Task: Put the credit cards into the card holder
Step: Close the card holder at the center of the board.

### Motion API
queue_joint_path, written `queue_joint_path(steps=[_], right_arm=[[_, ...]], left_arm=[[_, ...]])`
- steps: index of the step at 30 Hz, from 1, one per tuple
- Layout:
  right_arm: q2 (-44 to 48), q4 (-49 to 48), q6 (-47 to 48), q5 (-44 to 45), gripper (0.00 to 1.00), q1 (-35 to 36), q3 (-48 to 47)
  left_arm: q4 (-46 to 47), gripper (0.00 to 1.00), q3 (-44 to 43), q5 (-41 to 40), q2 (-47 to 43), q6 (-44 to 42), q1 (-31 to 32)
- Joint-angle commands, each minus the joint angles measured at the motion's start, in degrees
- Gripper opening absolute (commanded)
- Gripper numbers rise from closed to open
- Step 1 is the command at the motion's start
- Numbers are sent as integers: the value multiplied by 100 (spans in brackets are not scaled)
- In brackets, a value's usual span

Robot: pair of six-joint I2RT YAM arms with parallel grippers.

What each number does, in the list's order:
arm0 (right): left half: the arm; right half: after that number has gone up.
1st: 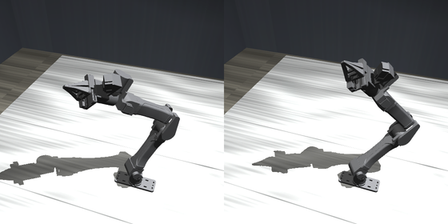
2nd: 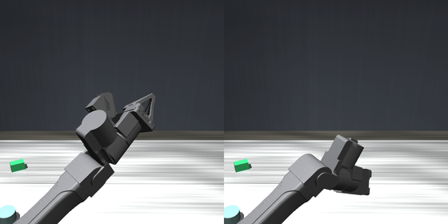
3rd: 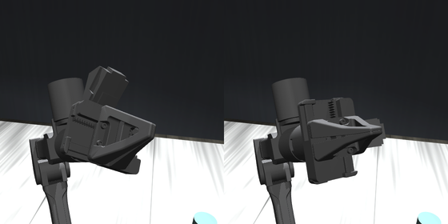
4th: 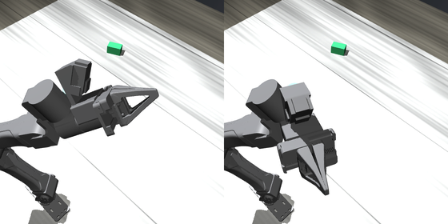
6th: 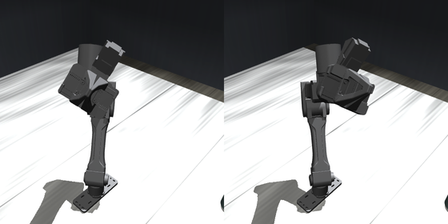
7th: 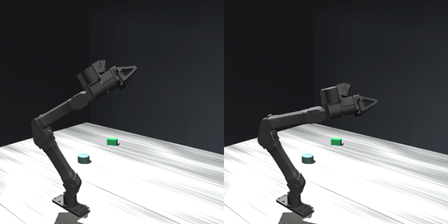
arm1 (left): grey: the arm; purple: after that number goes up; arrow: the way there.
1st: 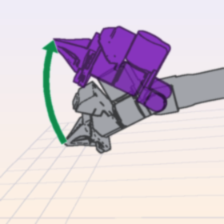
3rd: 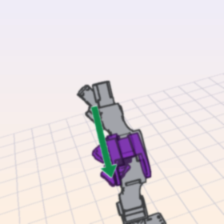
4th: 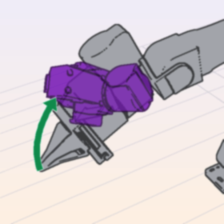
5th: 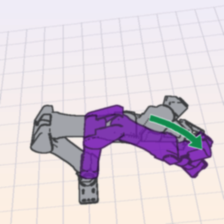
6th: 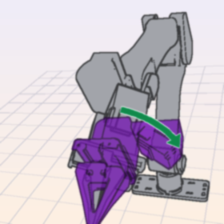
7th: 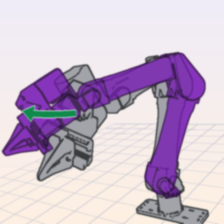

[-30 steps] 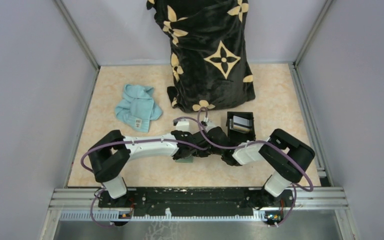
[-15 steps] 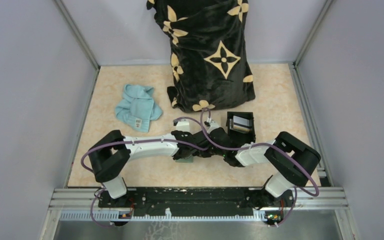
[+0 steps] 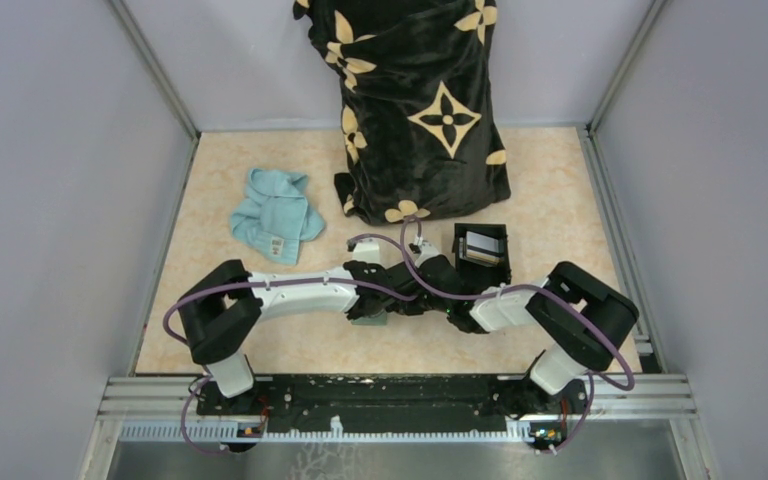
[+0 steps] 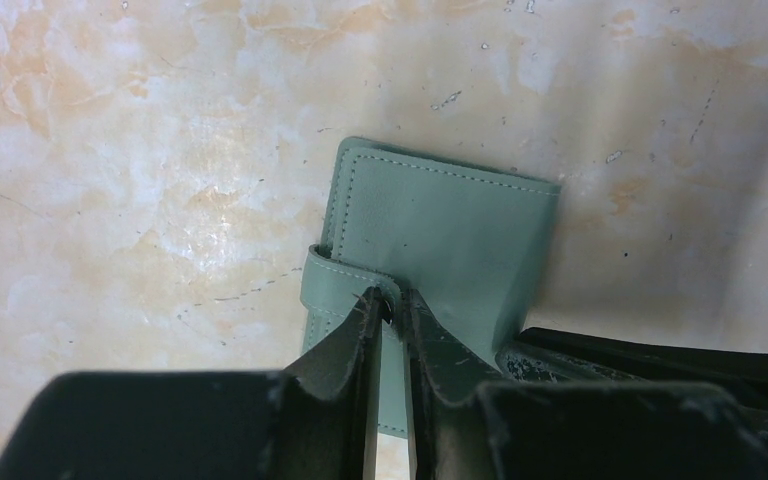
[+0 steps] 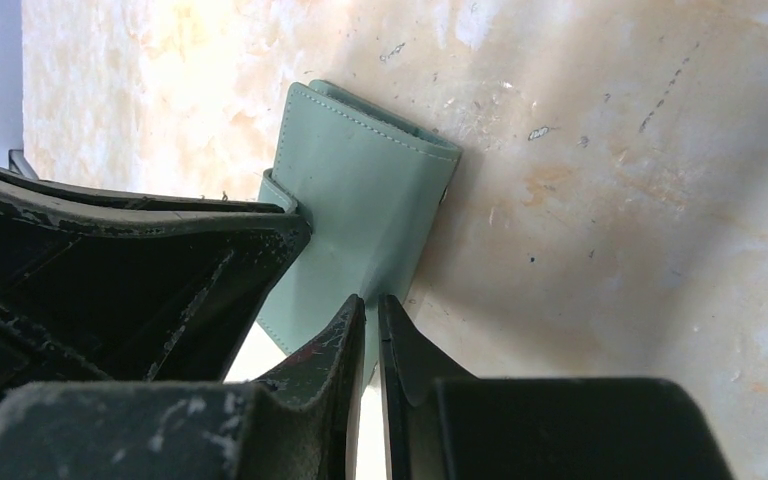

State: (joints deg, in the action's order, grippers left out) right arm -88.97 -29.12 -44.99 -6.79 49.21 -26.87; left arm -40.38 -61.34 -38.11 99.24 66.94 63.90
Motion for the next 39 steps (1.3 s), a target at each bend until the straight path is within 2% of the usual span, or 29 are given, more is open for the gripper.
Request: queue_joint_path(steps=[1, 39], right_arm=[[-116, -211, 92, 1, 11, -42, -28], [-439, -427, 83, -265, 10, -43, -12]], left_arm=[[-119, 18, -226, -47, 139, 192, 42], [-673, 20, -1157, 61, 862, -99, 180]])
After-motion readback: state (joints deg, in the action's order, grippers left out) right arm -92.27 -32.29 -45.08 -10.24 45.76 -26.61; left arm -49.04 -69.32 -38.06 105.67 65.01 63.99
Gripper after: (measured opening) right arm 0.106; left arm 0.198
